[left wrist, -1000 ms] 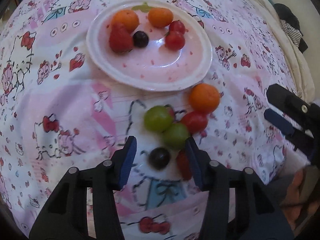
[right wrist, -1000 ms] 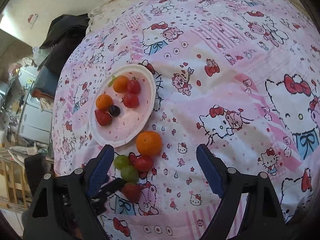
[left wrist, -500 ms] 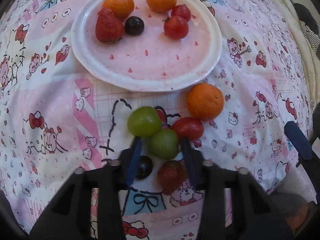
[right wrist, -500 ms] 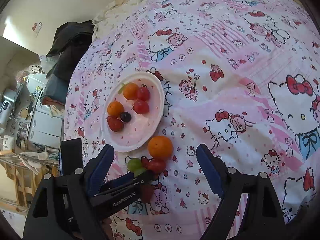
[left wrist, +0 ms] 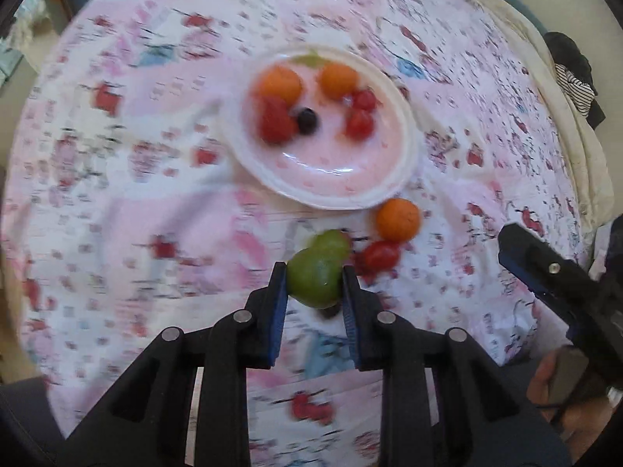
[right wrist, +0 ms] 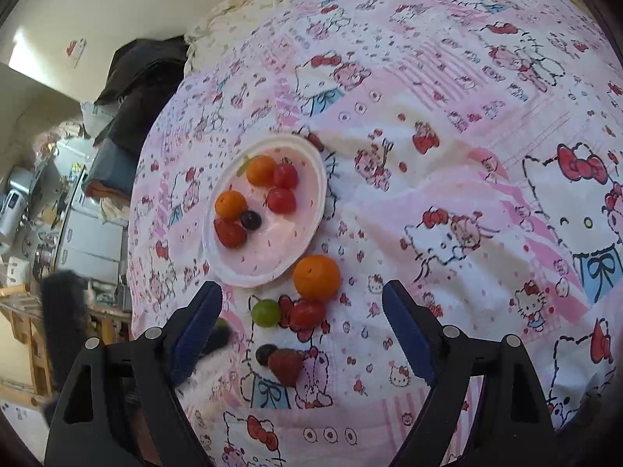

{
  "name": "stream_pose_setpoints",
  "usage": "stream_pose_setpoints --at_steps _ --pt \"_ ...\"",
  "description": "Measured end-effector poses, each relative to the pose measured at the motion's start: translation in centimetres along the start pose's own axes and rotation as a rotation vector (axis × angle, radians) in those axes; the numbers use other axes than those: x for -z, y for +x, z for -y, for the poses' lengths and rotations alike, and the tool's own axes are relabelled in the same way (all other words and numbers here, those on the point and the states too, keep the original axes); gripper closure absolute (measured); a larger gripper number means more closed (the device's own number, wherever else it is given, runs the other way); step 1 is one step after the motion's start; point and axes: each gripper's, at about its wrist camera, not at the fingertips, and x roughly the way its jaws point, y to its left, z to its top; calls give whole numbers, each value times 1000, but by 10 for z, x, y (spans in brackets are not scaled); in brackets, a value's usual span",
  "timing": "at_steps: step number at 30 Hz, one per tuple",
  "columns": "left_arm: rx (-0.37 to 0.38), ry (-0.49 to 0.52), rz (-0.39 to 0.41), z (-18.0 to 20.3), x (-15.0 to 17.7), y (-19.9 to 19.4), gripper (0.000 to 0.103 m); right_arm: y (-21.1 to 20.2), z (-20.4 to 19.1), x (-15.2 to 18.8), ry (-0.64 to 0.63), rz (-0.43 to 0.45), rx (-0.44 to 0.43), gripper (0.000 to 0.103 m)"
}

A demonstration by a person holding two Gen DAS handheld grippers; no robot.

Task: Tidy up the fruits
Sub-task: 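Grasp a green grape from the cluster with the left tool, then lift the green grape with the left tool while the right tool grasps a strawberry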

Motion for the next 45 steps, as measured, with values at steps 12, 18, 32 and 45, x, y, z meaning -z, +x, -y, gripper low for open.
stream_pose_setpoints --at_steps 12,18,32,45 --pt "-40 -71 19 -79 19 -5 80 72 -33 42 -162 -288 16 36" --pt "-23 -67 29 -77 20 -2 80 91 -44 52 -260 -320 100 46" --pt "-27 -51 69 -74 22 -7 80 63 -44 44 -241 -259 69 72" --pt "-15 -67 143 -79 26 -29 80 8 -51 17 -205 -13 -92 72"
